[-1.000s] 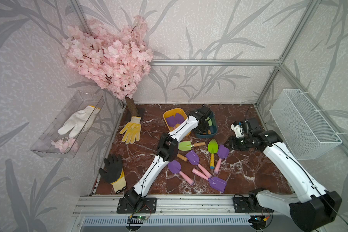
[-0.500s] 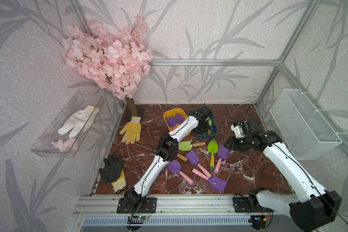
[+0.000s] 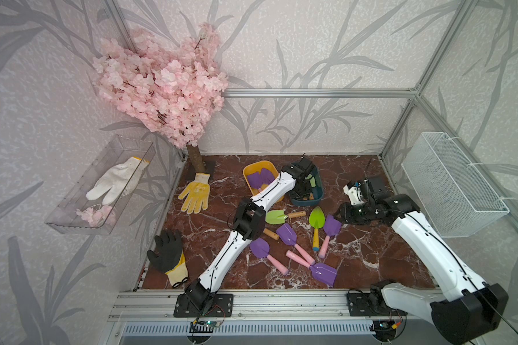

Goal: Sort the small shovels by color and place them into the storage box
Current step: Place the shovel in the storage box.

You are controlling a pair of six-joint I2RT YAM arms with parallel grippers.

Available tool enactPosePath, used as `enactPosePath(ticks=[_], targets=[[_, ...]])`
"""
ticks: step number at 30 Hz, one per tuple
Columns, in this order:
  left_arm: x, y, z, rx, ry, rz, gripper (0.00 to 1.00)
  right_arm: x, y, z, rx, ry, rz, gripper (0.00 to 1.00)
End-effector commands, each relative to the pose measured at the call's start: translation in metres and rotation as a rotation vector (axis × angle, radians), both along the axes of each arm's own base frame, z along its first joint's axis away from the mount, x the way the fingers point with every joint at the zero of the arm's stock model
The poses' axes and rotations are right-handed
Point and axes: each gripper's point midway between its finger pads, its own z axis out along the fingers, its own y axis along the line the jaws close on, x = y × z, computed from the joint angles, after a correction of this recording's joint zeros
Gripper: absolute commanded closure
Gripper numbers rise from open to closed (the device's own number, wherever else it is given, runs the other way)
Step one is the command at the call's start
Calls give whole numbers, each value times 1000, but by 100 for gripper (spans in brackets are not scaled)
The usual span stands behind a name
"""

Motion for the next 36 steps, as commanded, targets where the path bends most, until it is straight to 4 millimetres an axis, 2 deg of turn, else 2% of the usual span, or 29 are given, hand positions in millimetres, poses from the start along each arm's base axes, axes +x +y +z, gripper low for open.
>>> enactPosePath(ticks=[1, 10, 20, 25, 29, 36], targets=[[-9, -5, 7, -8, 12, -19, 89, 0, -2, 1, -5, -13, -4, 60], [-8, -6, 7, -11, 11, -18, 86, 0, -2, 0, -5, -10, -5, 60], [-8, -4, 11, -8, 5, -15, 78, 0, -2, -2, -4, -9, -3, 60], [-6, -4, 25, -13, -22, -21, 73, 0, -2, -2, -2, -10, -5, 60], [-4, -3, 38, -20, -48, -25, 66, 0, -2, -2, 1, -9, -8, 60], [2, -3, 73, -45, -126, -27, 61, 2, -1, 1, 4, -15, -8, 60]])
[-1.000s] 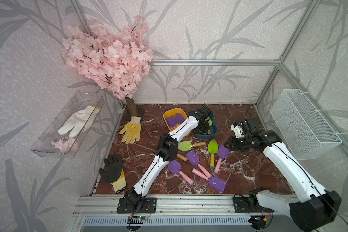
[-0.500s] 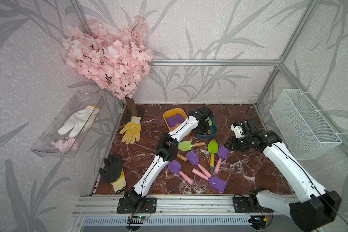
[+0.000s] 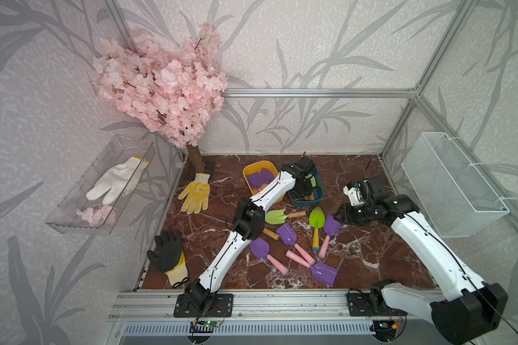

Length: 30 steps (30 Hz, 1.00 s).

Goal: Sort the small shovels by color and place them into the storage box
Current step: Place the shovel in the storage box.

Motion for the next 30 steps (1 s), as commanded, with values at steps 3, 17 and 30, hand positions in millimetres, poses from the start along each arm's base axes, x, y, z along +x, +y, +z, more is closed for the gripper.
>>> enactPosePath(ticks=[3, 17, 30], targets=[[4, -2, 71, -57, -125, -16, 60, 3, -1, 5, 6, -23, -9, 60], [-22, 60, 218, -7, -370, 21, 54, 5, 0, 26, 24, -47, -23, 60], [-128, 214, 224, 203, -403, 228, 52, -24, -4, -19, 37, 151, -163, 60]])
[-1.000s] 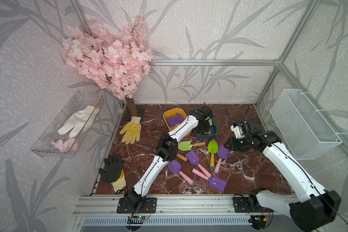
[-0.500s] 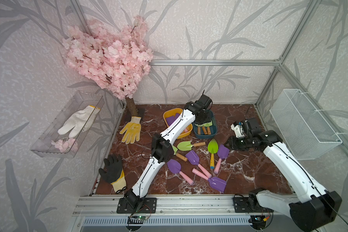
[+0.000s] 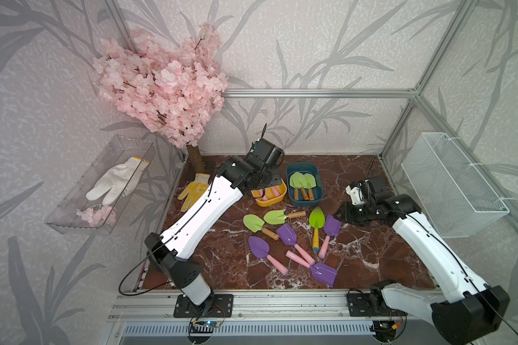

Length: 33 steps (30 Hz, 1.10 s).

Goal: Sort the small shovels by color and place them into the storage box
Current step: Place the shovel in the storage box, then pick up the shovel from the center of the board.

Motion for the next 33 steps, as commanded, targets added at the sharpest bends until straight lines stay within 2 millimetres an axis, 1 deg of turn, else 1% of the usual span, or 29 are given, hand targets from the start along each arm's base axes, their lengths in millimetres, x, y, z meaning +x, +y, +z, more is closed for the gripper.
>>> enactPosePath(ticks=[1, 4, 7, 10, 13, 21, 33], targets=[[-18, 38, -24, 66, 28, 103, 52, -21, -6, -25, -6, 118, -83, 60], [-42, 63, -40, 80, 64, 147, 51, -34, -6, -49, 17, 214, -155, 60], [-60, 81, -55, 86, 92, 182, 51, -43, -4, -73, 48, 283, -222, 60], [-72, 92, -68, 92, 121, 204, 51, -49, 1, -92, 84, 339, -266, 60], [-80, 98, -77, 94, 138, 216, 51, -54, 2, -105, 78, 391, -284, 60], [-90, 105, -87, 80, 156, 232, 50, -49, 4, -120, 83, 435, -331, 60], [-96, 112, -90, 67, 164, 250, 49, -42, 3, -132, 46, 466, -360, 59]])
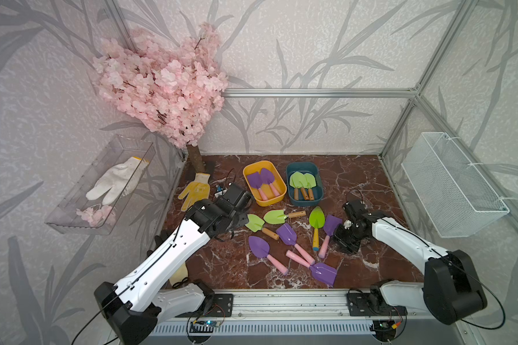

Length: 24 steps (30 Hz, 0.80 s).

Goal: Sort the small shovels by color and place them into the storage box
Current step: Pick up the shovel from the center of the board.

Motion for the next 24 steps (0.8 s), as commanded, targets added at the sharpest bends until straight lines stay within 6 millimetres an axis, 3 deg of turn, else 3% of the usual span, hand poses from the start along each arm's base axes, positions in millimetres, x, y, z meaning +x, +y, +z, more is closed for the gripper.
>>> enactPosePath(ticks=[1, 24], targets=[[-7, 8, -3, 12, 12, 13, 49, 6, 1, 1, -14, -13, -7, 59], [-14, 20, -8, -11, 15, 36, 47, 14, 9, -6, -55, 8, 30, 58]])
